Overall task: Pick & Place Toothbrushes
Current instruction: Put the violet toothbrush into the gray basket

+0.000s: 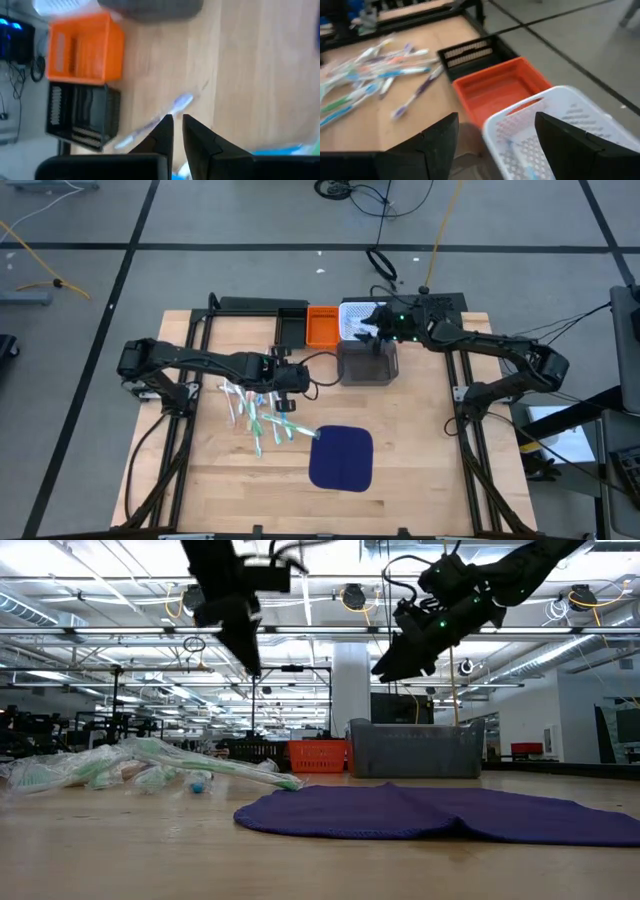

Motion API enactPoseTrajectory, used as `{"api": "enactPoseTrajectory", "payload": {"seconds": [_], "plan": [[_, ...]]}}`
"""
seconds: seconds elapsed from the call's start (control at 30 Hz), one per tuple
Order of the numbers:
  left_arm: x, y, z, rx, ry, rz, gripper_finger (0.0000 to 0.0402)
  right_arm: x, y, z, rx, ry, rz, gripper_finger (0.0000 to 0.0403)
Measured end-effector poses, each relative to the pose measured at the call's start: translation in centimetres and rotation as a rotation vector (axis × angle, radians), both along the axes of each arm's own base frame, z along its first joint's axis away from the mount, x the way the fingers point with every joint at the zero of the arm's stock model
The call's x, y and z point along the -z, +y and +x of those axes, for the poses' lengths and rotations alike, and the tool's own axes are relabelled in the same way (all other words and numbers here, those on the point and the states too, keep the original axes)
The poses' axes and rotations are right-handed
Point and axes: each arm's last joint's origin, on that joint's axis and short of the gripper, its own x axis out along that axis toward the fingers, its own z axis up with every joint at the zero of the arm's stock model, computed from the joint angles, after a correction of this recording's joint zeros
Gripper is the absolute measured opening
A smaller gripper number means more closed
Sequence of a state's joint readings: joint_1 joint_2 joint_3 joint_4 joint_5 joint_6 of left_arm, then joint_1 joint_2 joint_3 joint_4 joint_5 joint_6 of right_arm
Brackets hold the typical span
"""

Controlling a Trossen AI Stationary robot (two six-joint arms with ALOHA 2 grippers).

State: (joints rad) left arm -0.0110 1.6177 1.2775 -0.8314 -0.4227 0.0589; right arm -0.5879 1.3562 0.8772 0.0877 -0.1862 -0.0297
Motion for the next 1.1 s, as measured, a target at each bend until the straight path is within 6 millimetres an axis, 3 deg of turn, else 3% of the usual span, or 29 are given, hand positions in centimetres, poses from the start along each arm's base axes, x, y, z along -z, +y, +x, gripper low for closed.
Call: {"api": "enactPoseTrajectory", "payload": {"seconds": [0.13, 0.33, 0.5, 0.87, 1.1], "plan": [[1.6, 2.0, -0.2, -0.050, -0.009, 0.007, 0.0087, -0.1, 0.9, 0.5, -0.052, 0.008, -0.032, 0.0254], [3.4, 4.6, -0.2, 0.020, -0.041, -0.029, 0.0167, -0.1, 1.6, 0.7, -0.077, 0.017, -0.027, 0.0254], [4.7, 5.9, -0.7, 0.072, -0.024, -0.016, 0.0201, -0.1, 1.8, 0.8, -0.082, 0.019, -0.026, 0.0252], [7.4, 7.7, -1.9, 0.096, -0.070, -0.064, 0.0179, -0.1, 1.8, 0.8, -0.081, 0.019, -0.025, 0.0250], [8.9, 8.0, -1.5, 0.142, -0.058, -0.097, 0.0164, -0.1, 1.8, 0.8, -0.081, 0.019, -0.025, 0.0247]]}}
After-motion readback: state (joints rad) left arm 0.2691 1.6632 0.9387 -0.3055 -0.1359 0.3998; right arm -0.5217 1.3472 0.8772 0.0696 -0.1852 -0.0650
